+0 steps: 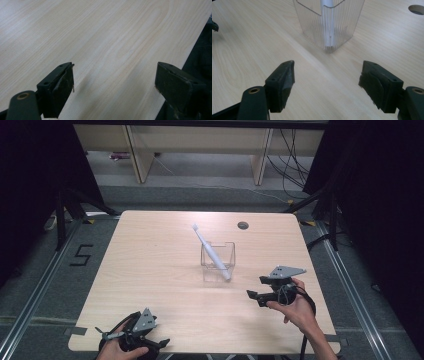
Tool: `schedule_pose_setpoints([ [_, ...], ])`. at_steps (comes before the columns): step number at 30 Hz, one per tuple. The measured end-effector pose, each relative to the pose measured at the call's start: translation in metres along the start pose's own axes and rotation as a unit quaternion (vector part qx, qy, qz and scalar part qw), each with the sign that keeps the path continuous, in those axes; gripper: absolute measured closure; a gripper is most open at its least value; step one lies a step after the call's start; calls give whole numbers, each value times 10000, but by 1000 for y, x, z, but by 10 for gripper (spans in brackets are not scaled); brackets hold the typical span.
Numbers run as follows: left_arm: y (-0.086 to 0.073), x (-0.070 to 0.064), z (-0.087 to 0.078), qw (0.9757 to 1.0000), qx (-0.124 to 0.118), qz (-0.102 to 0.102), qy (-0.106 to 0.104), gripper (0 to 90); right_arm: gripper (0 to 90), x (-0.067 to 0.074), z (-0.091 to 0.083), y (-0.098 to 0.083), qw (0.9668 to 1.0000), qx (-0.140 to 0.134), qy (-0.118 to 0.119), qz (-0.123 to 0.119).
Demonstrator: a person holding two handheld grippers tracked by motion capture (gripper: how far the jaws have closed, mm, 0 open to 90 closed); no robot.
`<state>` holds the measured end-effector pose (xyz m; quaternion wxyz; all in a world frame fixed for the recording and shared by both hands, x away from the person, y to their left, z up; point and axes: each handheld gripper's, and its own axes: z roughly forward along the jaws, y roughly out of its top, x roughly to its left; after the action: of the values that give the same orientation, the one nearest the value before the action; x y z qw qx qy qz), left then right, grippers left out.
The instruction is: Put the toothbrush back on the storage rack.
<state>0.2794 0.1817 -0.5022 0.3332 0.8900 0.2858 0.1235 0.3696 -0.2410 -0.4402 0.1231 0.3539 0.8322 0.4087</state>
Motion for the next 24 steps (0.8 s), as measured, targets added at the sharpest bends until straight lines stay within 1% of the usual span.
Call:
schedule_pose_setpoints([
  [1,0,0,0,10000,1,-3,-4,149,278,-1,0,-2,10000,8,28,-39],
  [2,0,0,0,10000,-1,0,2,149,278,-1,1,-4,10000,-25,-30,-11],
  [3,0,0,0,10000,-13,-10,8,149,278,0,0,-6,10000,39,4,91],
  [4,0,0,0,10000,-10,-7,7,149,277,-2,2,-9,10000,-8,-43,-9],
  [5,0,0,0,10000,-11,-6,8,149,277,-1,1,-11,9999,38,4,129],
  [6,0,0,0,10000,-12,-9,12,149,278,-4,1,-12,10000,15,-40,-18],
  [7,0,0,0,10000,-14,-8,11,149,277,-3,1,-14,9999,53,-8,116],
  [8,0,0,0,10000,-21,-13,14,149,277,-4,1,-14,9999,54,15,97],
  [9,0,0,0,10000,-18,-4,12,149,277,-4,0,-16,9999,13,-20,119],
  [10,0,0,0,10000,-19,-5,11,149,277,-5,-1,-16,10000,-18,-64,22],
  [11,0,0,0,10000,-18,-7,14,149,277,-4,-1,-18,9999,-31,-36,118],
  [12,0,0,0,10000,-17,-7,14,149,277,-4,-2,-18,9999,-10,-41,111],
  [13,0,0,0,10000,-18,-5,13,149,277,-3,-2,-20,9998,36,-11,210],
  [14,0,0,0,10000,-21,0,13,149,275,-5,-3,-20,10000,-13,-56,80],
  [15,0,0,0,10000,-21,1,12,149,274,-3,-3,-21,9999,20,-25,160],
  [16,0,0,0,10000,-21,6,13,149,274,-4,-4,-22,9999,-7,-80,96],
  [17,0,0,0,10000,-21,6,13,149,274,-2,-4,-23,9997,-12,12,229],
  [18,0,0,0,10000,-17,4,13,149,270,-4,-4,-23,10000,-31,-26,76],
  [19,0,0,0,10000,-16,-1,15,149,270,-3,-5,-24,10000,-28,-21,68],
  [20,0,0,0,10000,-19,0,15,149,270,-2,-5,-25,9999,-22,-2,153],
  [21,0,0,0,10000,-19,7,14,149,270,-3,-5,-25,10000,-85,-14,43],
  [22,0,0,0,10000,-19,10,14,149,270,0,-6,-26,9998,-11,71,197],
  [23,0,0,0,10000,-20,8,16,149,269,-1,-7,-27,10000,-24,-16,74],
  [24,0,0,0,10000,-21,8,15,149,266,1,-7,-29,9998,-20,22,193],
])
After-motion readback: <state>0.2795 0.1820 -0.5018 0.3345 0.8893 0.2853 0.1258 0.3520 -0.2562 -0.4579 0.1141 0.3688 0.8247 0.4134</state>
